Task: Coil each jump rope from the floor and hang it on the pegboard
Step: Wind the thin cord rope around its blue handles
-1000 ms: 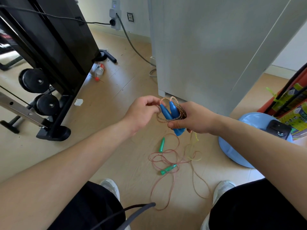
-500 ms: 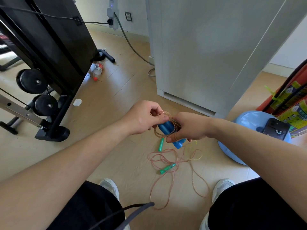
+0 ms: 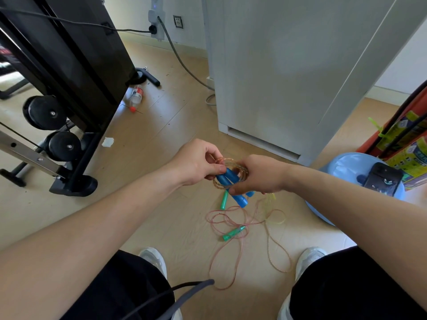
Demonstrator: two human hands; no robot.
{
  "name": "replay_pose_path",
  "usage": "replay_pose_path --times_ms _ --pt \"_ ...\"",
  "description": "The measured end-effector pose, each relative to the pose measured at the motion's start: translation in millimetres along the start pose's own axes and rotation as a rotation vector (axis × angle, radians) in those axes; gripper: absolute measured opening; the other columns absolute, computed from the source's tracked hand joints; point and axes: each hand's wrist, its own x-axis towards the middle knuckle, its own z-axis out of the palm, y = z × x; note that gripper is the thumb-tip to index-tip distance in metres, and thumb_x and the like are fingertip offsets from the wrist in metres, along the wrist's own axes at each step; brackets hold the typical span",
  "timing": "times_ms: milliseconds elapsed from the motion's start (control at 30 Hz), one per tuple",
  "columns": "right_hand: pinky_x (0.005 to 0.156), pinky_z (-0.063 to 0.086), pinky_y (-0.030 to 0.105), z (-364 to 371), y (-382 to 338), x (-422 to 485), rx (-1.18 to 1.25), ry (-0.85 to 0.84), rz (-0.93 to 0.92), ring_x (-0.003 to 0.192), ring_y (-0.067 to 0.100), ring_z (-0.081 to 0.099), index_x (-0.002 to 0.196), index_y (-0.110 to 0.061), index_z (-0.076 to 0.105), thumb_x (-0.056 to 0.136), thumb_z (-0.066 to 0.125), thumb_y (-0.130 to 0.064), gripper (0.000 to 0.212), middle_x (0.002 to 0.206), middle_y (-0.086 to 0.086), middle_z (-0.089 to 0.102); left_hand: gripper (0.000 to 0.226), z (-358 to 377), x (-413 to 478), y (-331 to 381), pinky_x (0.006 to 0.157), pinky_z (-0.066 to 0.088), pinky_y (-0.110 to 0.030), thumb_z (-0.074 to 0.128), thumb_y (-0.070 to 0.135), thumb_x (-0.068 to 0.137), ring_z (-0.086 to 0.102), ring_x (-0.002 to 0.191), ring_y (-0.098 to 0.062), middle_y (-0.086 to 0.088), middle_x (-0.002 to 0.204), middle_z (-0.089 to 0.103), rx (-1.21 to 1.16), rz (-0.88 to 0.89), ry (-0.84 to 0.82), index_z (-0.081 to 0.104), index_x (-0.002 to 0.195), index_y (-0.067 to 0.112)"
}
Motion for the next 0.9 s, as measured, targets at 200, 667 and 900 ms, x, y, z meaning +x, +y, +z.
replay_pose_path --times_ms 200,667,900 --pt "0.083 0.052 0.034 -14.3 -1.8 -5.4 -0.027 0.215 0.074 0.096 0.023 0.063 0.119 -0.014 0.066 0.082 0.072 -0.051 0.053 0.105 0.004 0.069 0.018 -1.3 9.0 -15.2 0.064 0.059 -0.034 0.082 0.016 0.080 0.065 0.053 -0.014 0.002 0.061 0.070 0.139 -0.033 0.108 0.069 0.070 0.022" --pt "0.056 0.035 0.025 -30.1 -5.1 -11.2 0.115 0.596 -0.028 0.066 0.015 0.051 0.073 -0.021 0.064 0.088 0.069 -0.035 0.021 0.062 -0.008 0.055 0.017 17.6 6.9 -10.0 0.065 0.052 -0.029 0.080 0.020 0.082 0.064 0.066 -0.018 0.008 0.066 0.063 0.202 0.020 0.167 0.065 0.074 0.023" --pt "0.066 0.038 0.026 -43.1 33.9 -0.8 0.147 0.706 0.132 0.078 0.022 0.058 0.079 -0.017 0.070 0.088 0.070 -0.034 0.019 0.070 -0.004 0.061 0.017 21.1 -6.6 10.6 0.062 0.048 -0.019 0.079 0.018 0.083 0.062 0.065 -0.010 0.009 0.068 0.065 0.179 0.208 0.149 0.066 0.078 0.027"
